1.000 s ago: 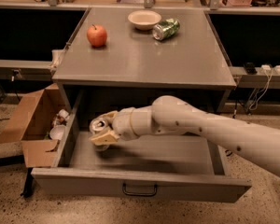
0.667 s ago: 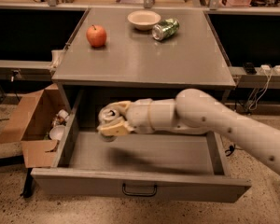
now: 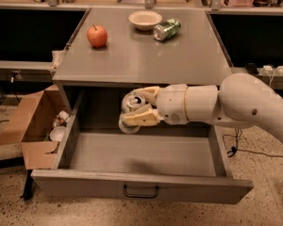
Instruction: Pick 7up can from top drawer and place on counter
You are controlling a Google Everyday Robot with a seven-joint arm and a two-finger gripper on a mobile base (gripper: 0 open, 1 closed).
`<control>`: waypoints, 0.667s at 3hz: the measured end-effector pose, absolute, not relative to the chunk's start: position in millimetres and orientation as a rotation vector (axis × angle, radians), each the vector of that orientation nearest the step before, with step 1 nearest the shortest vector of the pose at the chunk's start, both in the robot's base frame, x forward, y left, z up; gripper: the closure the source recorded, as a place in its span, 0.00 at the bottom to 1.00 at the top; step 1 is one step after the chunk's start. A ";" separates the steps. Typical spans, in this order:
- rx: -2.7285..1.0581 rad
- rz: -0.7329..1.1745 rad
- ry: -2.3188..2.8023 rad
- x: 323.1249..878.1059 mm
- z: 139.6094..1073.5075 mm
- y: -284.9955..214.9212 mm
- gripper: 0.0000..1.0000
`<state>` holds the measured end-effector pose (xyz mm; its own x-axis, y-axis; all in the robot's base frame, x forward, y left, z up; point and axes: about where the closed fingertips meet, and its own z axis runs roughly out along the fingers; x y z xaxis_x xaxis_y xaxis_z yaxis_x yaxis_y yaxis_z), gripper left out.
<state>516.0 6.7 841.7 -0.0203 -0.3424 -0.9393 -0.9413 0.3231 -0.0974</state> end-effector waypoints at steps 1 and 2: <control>-1.179 0.735 1.573 525.5 846.5 4.0 1.00; -1.103 0.705 1.593 556.8 873.0 -9.2 1.00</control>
Offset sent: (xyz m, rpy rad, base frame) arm 0.1263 -0.0716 0.1180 0.1142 -0.0401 -0.2861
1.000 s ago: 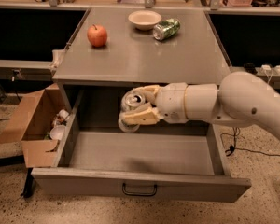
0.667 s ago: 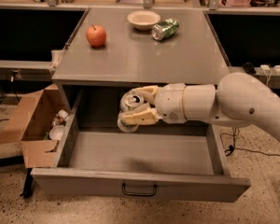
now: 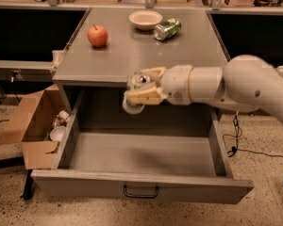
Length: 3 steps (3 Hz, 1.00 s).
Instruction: Pick 7up can from top drawer and place on counter
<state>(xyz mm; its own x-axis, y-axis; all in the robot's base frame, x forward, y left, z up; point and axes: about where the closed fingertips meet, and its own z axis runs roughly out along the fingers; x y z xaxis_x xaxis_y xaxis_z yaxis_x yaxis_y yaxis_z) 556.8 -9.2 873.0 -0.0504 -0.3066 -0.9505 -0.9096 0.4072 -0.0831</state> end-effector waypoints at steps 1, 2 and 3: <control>-0.988 0.640 1.613 608.6 918.0 -39.4 1.00; -0.889 0.595 1.651 649.0 938.5 -65.7 1.00; -0.814 0.571 1.725 685.2 936.6 -83.6 1.00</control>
Offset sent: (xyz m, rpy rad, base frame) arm 0.1444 -0.0996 0.0886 0.0668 0.0149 -0.3482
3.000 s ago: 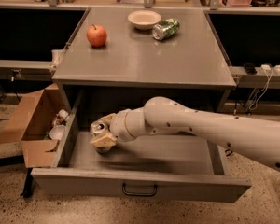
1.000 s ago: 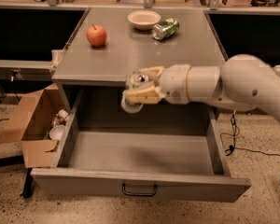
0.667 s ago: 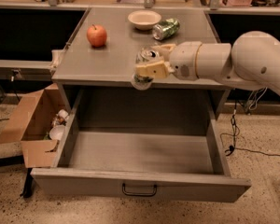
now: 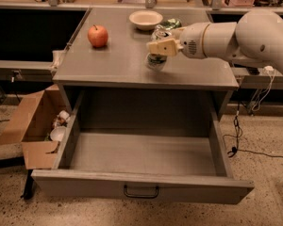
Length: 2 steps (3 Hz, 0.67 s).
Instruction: Pick 7up can from top drawer and place on counter
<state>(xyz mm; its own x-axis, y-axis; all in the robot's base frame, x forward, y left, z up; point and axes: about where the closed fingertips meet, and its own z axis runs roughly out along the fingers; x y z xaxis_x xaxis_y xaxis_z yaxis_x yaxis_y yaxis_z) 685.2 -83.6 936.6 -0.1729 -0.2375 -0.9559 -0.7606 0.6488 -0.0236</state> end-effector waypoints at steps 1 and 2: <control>-0.767 0.558 1.827 725.1 924.1 -93.4 1.00; -0.750 0.553 1.875 745.5 916.3 -95.9 1.00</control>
Offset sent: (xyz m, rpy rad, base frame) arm 0.0838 -0.0209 -0.0264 -0.0496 0.1682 -0.1065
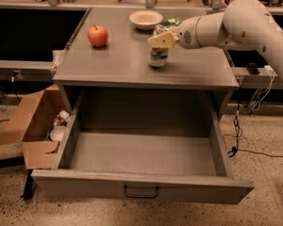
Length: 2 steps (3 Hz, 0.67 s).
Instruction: Pick 7up can from top drawer and place on counter
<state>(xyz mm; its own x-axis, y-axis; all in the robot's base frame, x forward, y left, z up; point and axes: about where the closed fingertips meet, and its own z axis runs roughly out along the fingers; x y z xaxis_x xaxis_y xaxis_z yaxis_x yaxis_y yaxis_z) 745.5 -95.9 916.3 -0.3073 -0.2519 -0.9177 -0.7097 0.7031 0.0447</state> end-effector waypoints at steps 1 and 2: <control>-0.727 0.532 1.892 762.6 910.4 -98.6 1.00; -0.701 0.514 1.880 774.2 903.7 -104.2 0.83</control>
Offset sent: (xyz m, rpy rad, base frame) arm 0.0434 -0.0234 -0.0164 0.0078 -0.0460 -0.0980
